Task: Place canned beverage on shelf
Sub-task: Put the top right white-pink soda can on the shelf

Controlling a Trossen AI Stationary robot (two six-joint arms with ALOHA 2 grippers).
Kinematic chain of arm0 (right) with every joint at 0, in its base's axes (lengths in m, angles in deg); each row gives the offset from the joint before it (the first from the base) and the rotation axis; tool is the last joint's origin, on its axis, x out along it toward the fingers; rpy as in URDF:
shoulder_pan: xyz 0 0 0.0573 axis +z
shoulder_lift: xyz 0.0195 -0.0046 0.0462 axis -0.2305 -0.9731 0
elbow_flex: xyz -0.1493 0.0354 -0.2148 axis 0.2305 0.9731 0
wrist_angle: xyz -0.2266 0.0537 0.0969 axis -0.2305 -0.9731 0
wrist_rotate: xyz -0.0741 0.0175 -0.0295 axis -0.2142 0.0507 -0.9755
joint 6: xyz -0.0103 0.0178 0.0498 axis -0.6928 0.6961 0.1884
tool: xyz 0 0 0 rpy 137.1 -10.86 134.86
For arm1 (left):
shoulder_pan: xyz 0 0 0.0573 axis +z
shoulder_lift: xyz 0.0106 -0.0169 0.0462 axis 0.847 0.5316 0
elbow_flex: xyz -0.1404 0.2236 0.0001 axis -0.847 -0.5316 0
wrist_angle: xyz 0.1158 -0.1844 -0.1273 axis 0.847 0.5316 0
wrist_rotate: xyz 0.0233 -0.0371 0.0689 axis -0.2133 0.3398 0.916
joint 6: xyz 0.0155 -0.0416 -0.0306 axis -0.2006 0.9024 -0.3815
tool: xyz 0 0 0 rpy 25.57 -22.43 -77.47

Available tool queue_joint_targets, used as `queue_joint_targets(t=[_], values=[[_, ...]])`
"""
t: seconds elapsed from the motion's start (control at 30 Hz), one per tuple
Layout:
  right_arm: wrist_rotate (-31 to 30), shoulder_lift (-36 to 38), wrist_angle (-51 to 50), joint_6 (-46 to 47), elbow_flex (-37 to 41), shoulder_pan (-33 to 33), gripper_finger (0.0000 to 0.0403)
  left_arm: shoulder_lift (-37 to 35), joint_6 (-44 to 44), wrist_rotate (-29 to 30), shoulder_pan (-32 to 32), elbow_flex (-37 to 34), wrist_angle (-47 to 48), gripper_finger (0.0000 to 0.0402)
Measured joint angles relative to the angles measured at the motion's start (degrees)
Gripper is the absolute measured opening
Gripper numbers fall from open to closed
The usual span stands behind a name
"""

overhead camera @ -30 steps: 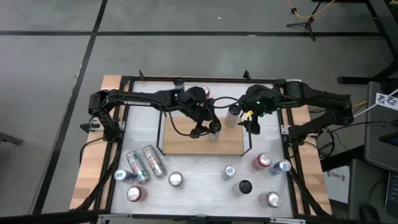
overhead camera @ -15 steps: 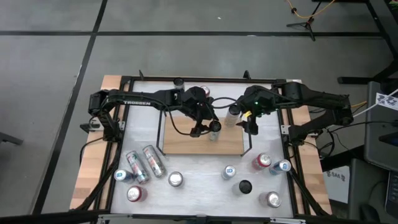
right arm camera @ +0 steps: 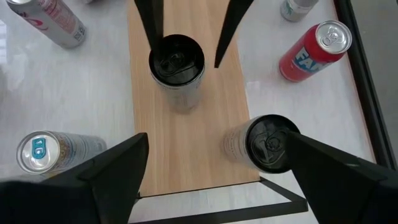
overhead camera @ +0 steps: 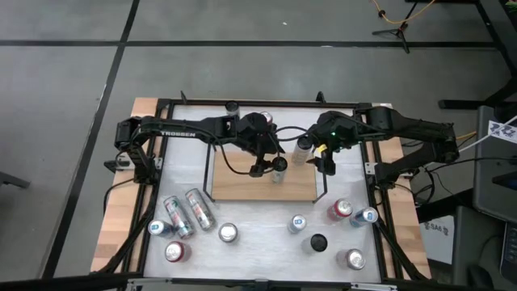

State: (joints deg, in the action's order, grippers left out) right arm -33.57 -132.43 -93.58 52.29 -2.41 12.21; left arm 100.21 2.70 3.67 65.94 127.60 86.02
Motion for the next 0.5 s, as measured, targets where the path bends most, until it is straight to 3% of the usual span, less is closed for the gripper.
queue_joint_targets(t=[0.5], values=[[0.0,0.0,-0.17,-0.02,-0.01,0.01,0.0372,0.0,-0.44,-0.58,0.0,0.0,0.13,0.025]])
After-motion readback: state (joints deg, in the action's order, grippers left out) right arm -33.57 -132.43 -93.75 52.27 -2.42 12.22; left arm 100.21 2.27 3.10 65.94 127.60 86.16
